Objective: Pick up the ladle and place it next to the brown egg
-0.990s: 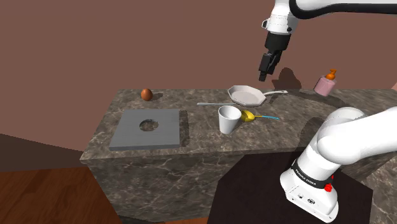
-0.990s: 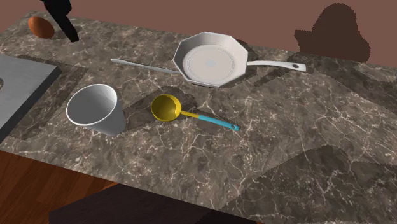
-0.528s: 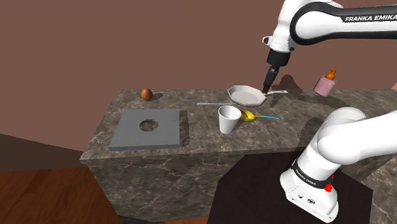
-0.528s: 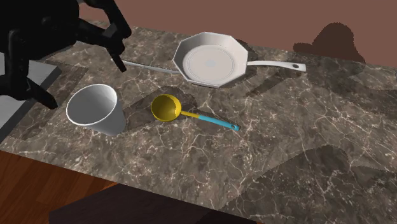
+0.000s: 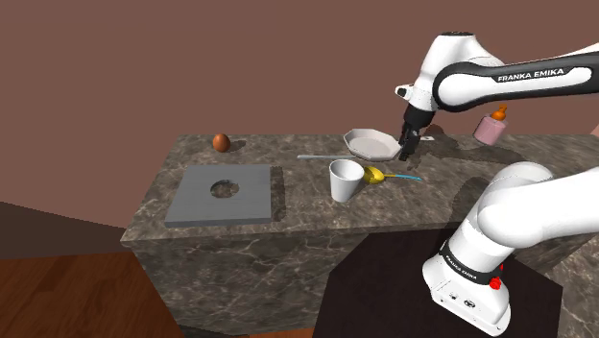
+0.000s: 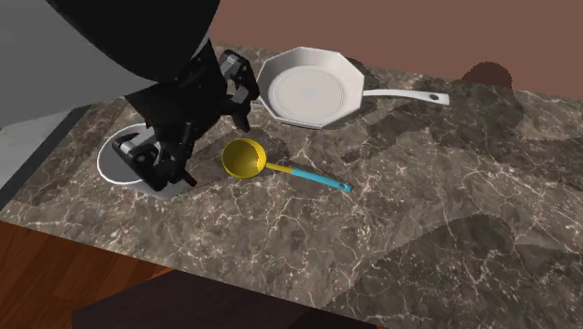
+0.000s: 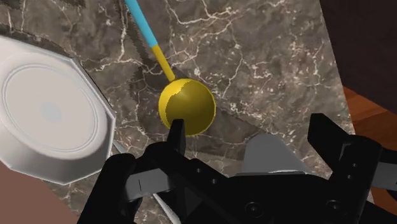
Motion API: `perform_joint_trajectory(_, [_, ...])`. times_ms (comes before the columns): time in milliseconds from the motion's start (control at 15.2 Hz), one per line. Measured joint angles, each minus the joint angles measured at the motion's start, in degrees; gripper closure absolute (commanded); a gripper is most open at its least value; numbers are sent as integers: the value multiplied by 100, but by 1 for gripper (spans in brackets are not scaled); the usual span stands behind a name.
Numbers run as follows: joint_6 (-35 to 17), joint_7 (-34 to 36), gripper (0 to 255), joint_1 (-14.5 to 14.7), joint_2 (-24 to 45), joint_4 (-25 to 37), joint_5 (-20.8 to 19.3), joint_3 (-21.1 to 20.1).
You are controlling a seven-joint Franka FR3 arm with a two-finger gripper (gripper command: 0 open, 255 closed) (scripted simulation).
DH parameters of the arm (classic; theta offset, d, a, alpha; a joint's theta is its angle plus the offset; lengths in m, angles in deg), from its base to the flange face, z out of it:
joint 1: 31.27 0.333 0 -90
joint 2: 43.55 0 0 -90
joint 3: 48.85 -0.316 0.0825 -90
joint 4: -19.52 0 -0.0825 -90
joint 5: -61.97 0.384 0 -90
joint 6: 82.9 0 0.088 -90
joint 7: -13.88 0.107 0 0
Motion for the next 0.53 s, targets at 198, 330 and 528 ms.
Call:
perform_joint_trajectory(198, [-811, -631, 0, -64, 310, -336, -415, 492])
perform_joint_trajectory(330, [-1404, -1108, 0, -115, 654, -467, -708, 892])
perform_joint_trajectory(528, [-2403, -1752, 0, 1, 1414, -528, -1018, 1474])
